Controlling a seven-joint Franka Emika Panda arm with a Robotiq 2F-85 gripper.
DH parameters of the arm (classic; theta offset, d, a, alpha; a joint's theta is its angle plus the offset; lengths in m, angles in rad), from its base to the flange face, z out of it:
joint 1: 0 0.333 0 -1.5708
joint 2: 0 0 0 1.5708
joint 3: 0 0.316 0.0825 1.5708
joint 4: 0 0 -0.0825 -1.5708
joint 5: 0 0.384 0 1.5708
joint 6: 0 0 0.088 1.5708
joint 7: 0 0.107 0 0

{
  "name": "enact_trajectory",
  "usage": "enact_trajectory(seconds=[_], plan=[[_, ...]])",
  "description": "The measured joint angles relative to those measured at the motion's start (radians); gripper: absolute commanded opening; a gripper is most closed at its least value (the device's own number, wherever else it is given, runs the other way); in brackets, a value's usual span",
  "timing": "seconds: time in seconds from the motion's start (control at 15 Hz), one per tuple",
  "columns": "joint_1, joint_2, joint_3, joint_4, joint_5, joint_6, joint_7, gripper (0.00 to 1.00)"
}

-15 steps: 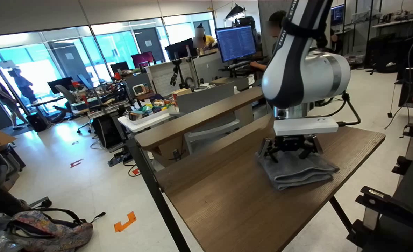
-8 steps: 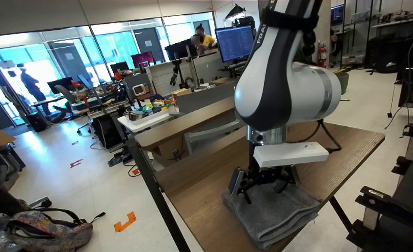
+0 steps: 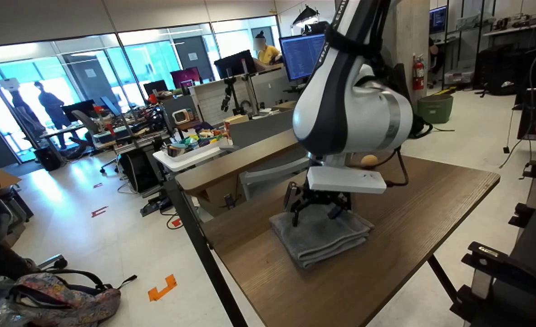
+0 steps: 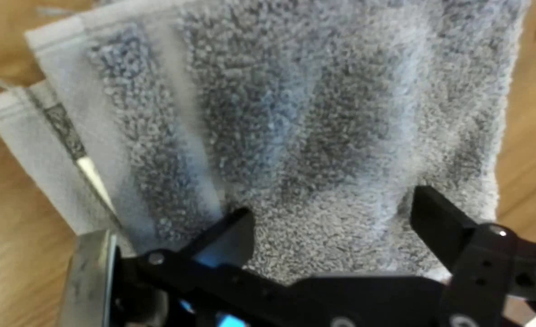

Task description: Move the brown object to the right, the use the gray towel to wipe the table

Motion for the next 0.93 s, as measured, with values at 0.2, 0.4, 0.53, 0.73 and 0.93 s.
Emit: enact_trajectory(seconds=[0.2, 0.4, 0.53, 0.73, 0.93], plan=[[-0.089, 0.041, -0.001, 0.102, 0.023, 0.011, 0.000, 1.00], [-0.149, 0.081, 0.000, 0.193, 0.041, 0.026, 0.003, 1.00], [-0.161, 0.104, 0.002, 0.240, 0.050, 0.036, 0.011, 1.00], [-0.152, 0.139, 0.034, 0.280, 0.055, 0.090, 0.011, 1.00], [-0.100, 0.190, 0.068, 0.320, 0.054, 0.184, 0.010, 1.00]])
